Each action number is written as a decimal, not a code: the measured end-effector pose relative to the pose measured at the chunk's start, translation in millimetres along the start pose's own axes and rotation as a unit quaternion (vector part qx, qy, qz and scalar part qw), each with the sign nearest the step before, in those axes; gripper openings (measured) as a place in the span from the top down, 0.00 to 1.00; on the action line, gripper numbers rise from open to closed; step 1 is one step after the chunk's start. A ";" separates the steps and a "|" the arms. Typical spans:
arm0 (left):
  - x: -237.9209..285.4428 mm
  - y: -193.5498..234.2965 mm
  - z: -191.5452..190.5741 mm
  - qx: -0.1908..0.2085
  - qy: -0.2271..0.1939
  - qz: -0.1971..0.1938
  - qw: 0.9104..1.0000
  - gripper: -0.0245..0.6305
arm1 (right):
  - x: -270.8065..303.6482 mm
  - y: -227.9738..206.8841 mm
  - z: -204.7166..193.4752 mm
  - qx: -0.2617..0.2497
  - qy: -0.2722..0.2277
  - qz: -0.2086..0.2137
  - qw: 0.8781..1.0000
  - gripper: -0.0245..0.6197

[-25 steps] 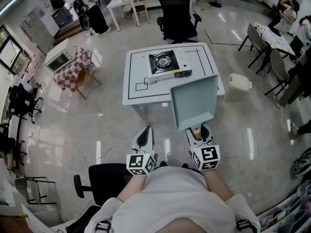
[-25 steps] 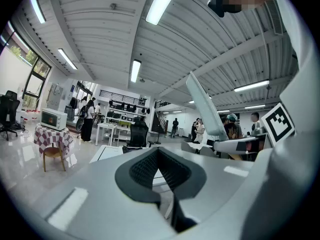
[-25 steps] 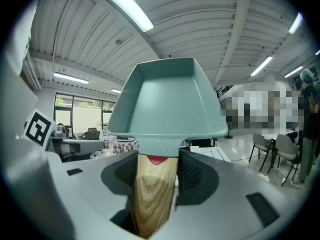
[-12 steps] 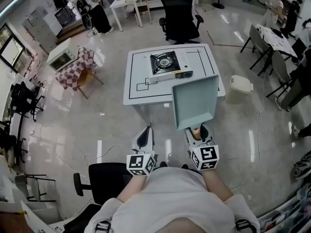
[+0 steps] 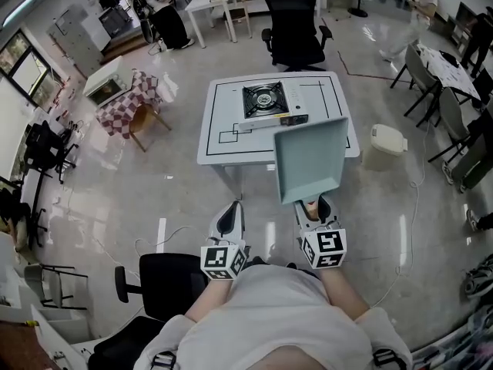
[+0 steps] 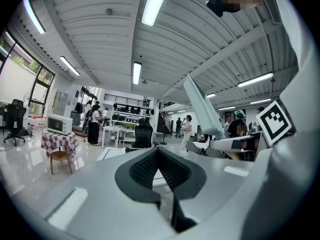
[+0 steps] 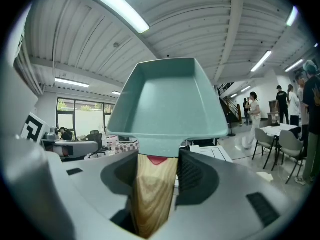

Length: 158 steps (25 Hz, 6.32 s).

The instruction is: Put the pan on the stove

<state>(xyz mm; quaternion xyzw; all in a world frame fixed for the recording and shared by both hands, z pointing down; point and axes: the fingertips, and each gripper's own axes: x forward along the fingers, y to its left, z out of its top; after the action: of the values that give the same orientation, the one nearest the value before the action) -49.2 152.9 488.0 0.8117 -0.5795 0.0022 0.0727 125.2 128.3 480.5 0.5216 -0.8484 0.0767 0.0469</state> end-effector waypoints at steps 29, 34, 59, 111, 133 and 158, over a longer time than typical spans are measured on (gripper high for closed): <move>181.6 119.8 8.2 0.016 0.003 -0.015 1.000 0.95 | 211.8 -50.9 -1.6 -0.011 0.044 -0.039 0.998 0.66; 228.7 173.8 15.8 0.026 -0.001 -0.023 0.999 0.95 | 277.9 -53.7 -2.2 -0.009 0.050 -0.058 0.997 0.66; 316.7 215.7 -8.0 0.000 0.048 -0.007 0.999 0.95 | 395.5 -86.0 -30.0 -0.001 0.126 -0.039 0.991 0.66; 343.7 230.9 -82.7 -0.077 0.137 -0.019 0.987 0.95 | 519.9 -124.0 -157.5 0.086 0.474 -0.080 0.873 0.66; 346.3 226.9 -85.8 -0.087 0.145 -0.030 0.985 0.95 | 518.6 -118.8 -160.3 0.130 0.474 -0.083 0.867 0.46; 350.3 233.5 -36.6 -0.080 0.095 -0.021 0.992 0.95 | 452.4 -89.6 55.2 0.098 0.094 0.052 0.989 0.45</move>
<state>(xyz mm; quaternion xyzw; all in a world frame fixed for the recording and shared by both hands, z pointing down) -151.0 -246.4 582.0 0.8111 -0.5515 0.0310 0.1923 1.0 -318.5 505.7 0.4697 -0.8545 0.2104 0.0708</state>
